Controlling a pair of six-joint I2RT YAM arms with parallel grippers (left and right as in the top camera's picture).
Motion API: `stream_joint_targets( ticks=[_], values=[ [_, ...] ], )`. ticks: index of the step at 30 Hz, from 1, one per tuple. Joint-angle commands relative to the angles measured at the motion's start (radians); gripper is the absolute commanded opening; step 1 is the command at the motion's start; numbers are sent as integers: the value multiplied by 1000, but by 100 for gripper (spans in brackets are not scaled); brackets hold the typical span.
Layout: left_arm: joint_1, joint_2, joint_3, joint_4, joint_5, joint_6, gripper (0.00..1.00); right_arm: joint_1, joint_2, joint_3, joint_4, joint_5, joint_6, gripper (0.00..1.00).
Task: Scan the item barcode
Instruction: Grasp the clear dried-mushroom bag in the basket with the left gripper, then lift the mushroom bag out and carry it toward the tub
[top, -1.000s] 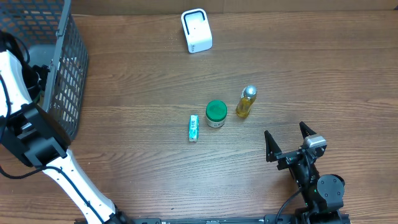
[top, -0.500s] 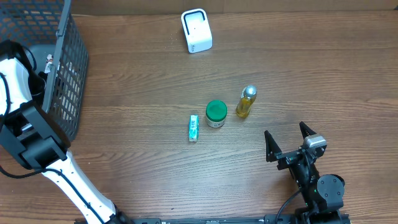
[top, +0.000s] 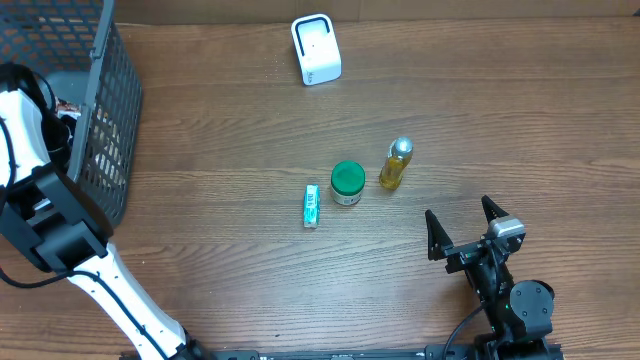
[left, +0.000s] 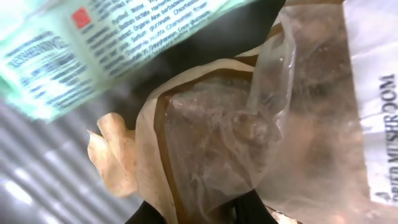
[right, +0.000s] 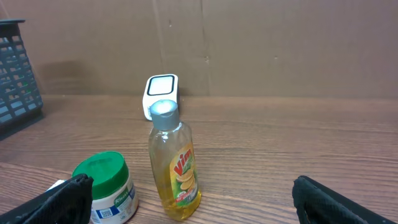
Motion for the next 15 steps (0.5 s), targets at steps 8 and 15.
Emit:
stream_joint_targets(
  ticks=[8,15],
  values=[
    [-7,-267,263,-41,14,12,4,0,-2,-5,5,8,3,100],
    [-10,-478,267,-32,137,12,4,0,-2,-5,5,8,2,100]
  ],
)
